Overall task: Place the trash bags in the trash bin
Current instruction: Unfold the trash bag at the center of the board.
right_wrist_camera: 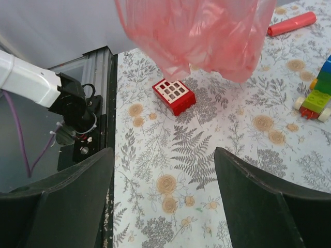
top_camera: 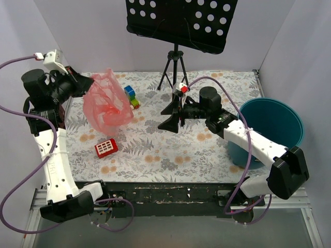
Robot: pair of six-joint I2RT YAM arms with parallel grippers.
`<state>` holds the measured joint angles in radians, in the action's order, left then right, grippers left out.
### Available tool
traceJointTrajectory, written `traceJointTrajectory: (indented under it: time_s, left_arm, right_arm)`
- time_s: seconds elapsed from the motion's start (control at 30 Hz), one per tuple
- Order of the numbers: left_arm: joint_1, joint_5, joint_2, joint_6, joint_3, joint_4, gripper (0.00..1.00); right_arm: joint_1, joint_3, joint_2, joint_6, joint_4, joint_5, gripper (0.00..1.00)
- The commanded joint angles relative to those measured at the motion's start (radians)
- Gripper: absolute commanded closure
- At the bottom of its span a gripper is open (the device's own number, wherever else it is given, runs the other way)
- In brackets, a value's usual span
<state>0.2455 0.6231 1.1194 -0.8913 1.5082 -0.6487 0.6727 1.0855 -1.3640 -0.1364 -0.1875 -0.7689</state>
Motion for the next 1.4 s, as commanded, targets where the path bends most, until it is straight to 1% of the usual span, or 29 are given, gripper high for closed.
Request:
traceJointTrajectory:
  time_s: [0.0, 0.17, 0.33, 0.57, 0.77, 0.9, 1.13, 1.23, 1.37]
  left_arm:
    - [0.060, 0.081, 0.014, -0.100, 0.098, 0.032, 1.00]
    - [0.101, 0.107, 0.026, -0.121, 0.147, 0.024, 1.00]
    - [0.139, 0.122, 0.023, -0.144, 0.176, 0.021, 1.00]
    - [0.205, 0.141, 0.003, -0.178, 0.187, 0.011, 1.00]
    - [0.271, 0.152, 0.008, -0.221, 0.207, 0.014, 1.00]
    - [0.296, 0.155, 0.016, -0.233, 0.230, 0.014, 1.00]
    - [0.333, 0.165, 0.020, -0.264, 0.244, 0.021, 1.00]
    - [0.337, 0.171, 0.022, -0.267, 0.250, 0.017, 1.00]
    - [0.340, 0.175, 0.017, -0.267, 0.248, 0.014, 1.00]
  right_arm:
    - [0.057, 0.000, -0.015, 0.084, -0.193, 0.035, 0.14]
    - [0.198, 0.082, -0.139, 0.162, -0.294, 0.189, 0.14]
    - [0.248, 0.215, -0.289, 0.152, -0.378, 0.255, 0.14]
    - [0.291, 0.418, -0.464, 0.104, -0.443, 0.266, 0.17]
    - [0.330, 0.565, -0.601, 0.067, -0.497, 0.234, 0.27]
    - [0.355, 0.594, -0.635, 0.055, -0.509, 0.223, 0.30]
    - [0.367, 0.537, -0.621, 0.037, -0.553, 0.194, 0.30]
    - [0.375, 0.579, -0.647, 0.029, -0.555, 0.224, 0.27]
    - [0.399, 0.678, -0.710, 0.021, -0.543, 0.218, 0.28]
